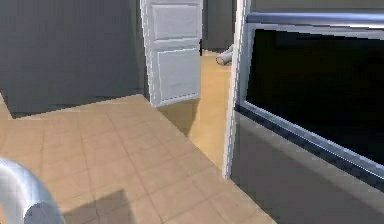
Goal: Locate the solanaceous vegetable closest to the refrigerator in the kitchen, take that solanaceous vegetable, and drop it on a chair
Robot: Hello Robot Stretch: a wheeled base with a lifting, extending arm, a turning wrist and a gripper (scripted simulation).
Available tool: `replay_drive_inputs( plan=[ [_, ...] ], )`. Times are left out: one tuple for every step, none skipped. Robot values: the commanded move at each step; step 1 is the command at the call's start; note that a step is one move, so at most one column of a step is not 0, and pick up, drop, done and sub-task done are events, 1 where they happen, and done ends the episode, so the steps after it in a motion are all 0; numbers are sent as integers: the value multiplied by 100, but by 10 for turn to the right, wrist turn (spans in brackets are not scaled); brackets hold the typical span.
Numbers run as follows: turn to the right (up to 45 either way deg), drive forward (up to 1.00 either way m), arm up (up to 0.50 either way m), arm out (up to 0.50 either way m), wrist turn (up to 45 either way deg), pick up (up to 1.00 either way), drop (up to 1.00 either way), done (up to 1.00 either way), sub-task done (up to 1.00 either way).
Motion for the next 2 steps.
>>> replay_drive_inputs(
  plan=[
    [-90,0,0,0,0,0,0,0,0],
    [-30,0,0,0,0,0,0,0,0]
  ],
)
